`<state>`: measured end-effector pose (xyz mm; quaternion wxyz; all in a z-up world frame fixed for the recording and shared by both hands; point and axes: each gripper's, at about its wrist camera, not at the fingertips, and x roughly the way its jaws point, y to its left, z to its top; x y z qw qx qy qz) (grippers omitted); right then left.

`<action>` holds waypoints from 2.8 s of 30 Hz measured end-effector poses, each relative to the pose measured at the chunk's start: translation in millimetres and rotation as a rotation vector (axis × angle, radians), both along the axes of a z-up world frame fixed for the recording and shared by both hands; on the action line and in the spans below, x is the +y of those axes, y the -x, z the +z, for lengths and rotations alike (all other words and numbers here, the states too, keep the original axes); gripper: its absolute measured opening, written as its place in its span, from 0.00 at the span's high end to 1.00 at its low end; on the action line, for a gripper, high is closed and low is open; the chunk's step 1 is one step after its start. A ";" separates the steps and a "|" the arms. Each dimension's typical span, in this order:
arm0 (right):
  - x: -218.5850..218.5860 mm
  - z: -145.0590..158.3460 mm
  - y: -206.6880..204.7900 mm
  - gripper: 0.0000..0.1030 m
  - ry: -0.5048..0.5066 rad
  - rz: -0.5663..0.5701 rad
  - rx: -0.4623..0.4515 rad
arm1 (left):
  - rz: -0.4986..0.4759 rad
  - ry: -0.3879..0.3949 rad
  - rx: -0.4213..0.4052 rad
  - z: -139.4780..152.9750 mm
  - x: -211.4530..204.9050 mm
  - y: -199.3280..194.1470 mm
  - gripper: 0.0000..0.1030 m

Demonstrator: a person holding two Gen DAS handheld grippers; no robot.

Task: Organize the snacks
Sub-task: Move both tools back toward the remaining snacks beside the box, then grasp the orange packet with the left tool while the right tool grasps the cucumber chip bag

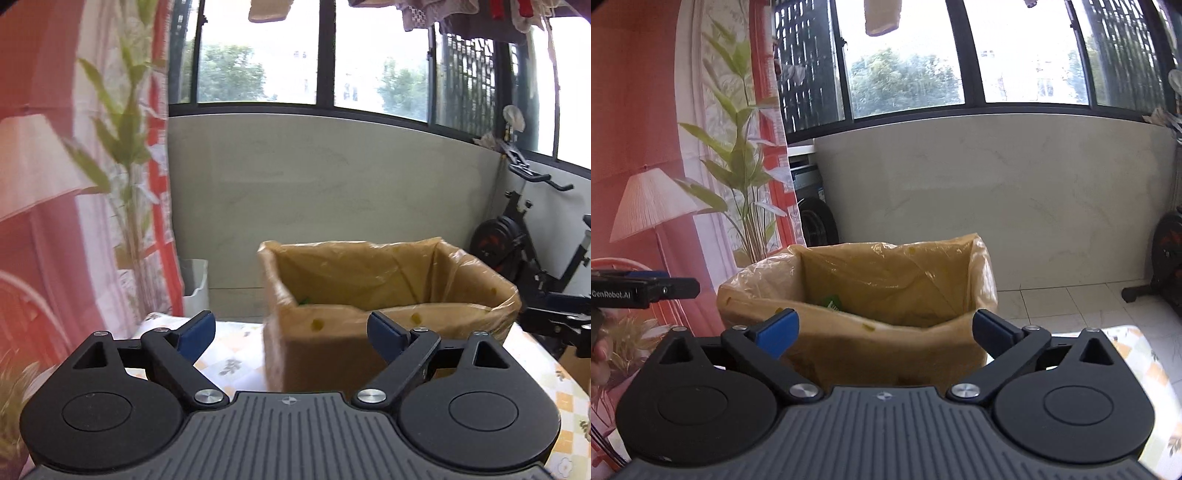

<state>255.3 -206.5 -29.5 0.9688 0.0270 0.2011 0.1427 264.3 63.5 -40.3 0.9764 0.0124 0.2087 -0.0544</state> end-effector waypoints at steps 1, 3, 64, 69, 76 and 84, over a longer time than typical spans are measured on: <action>0.4 -3.3 2.6 0.01 -0.003 -0.010 0.008 | 0.015 0.003 -0.001 -2.7 2.5 3.9 0.12; -0.7 -10.6 7.9 0.01 -0.012 -0.026 0.030 | 0.035 0.016 0.006 -8.7 7.6 10.6 0.12; 6.7 -110.2 37.3 0.01 0.054 -0.020 0.218 | -0.030 0.003 0.241 -132.6 10.0 60.3 0.12; 9.3 -112.4 33.3 0.01 0.051 -0.015 0.228 | -0.044 0.009 0.258 -139.4 7.6 58.9 0.12; 14.9 -120.4 9.4 0.01 0.008 0.019 0.255 | -0.067 0.027 0.277 -147.4 1.4 61.5 0.12; 12.3 -138.1 -4.3 0.07 -0.117 0.022 0.370 | -0.145 -0.102 0.309 -169.3 -27.5 68.4 0.12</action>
